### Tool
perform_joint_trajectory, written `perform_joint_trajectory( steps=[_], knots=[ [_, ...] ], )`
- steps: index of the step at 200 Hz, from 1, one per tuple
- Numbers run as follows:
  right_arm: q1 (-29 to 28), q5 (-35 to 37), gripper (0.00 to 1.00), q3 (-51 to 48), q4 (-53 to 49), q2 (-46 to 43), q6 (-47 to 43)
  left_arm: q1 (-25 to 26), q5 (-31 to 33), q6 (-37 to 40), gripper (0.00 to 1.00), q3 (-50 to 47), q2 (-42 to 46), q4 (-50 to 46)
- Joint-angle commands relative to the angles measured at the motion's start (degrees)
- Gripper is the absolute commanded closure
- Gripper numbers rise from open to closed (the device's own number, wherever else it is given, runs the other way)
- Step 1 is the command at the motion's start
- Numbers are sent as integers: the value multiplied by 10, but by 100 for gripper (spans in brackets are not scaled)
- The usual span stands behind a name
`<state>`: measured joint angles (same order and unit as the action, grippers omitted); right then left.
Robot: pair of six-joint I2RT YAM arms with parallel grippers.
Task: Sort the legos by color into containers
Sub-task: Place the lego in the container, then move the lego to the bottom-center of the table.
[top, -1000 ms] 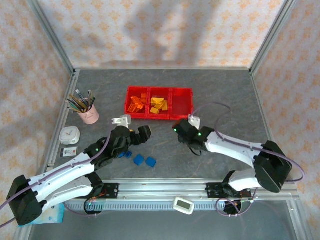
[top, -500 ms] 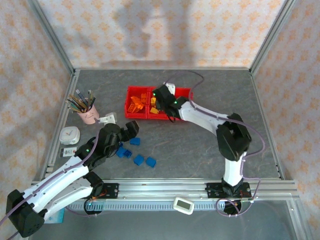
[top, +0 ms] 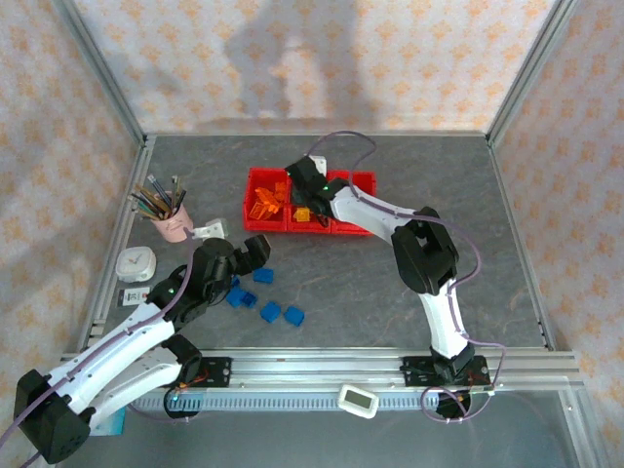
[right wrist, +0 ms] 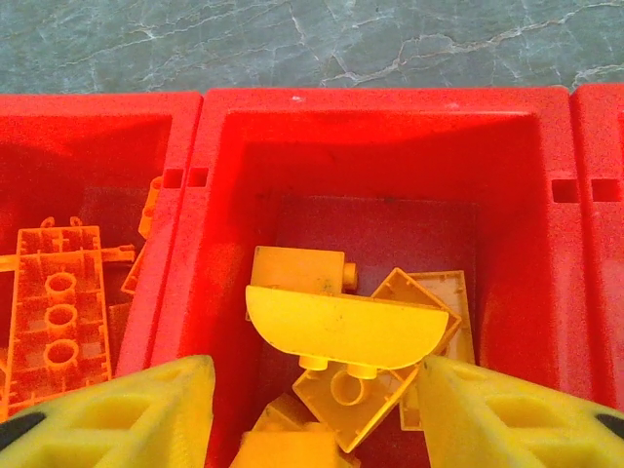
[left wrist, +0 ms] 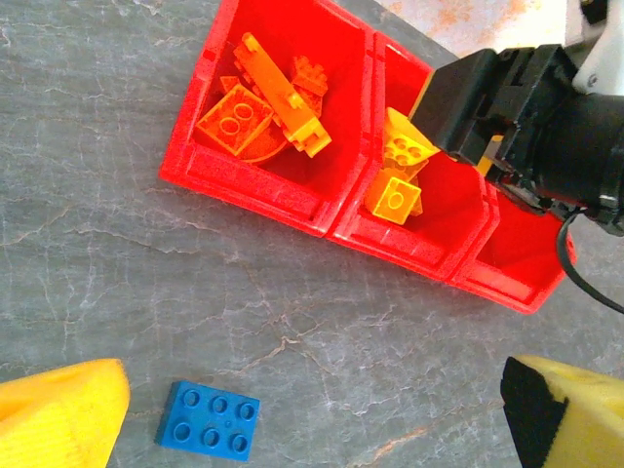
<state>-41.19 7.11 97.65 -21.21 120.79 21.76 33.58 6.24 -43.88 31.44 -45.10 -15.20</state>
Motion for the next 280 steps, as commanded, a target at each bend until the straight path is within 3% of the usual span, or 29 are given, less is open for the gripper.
perform_joint_trajectory(
  steps=[1, 72, 115, 164, 228, 280],
  knots=[
    [-2, 17, 42, -25, -6, -66, -11, -6, -8, 12, 1, 10, -2, 8],
    [-74, 5, 35, -211, 6, -211, -11, -8, -2, -10, 1, 8, 33, -48],
    [-149, -50, 28, -281, 39, -231, -18, -10, 22, -29, 1, 3, 76, -109],
    [-196, -39, 22, -223, 33, -142, 28, -10, 59, -59, 1, 8, 124, -175],
    [-217, -17, 15, -112, 9, -23, 92, -10, 118, -104, 1, 32, 177, -239],
    [-225, 18, 13, -61, -29, 37, 118, -10, 129, -115, 1, 32, 189, -245]
  ],
)
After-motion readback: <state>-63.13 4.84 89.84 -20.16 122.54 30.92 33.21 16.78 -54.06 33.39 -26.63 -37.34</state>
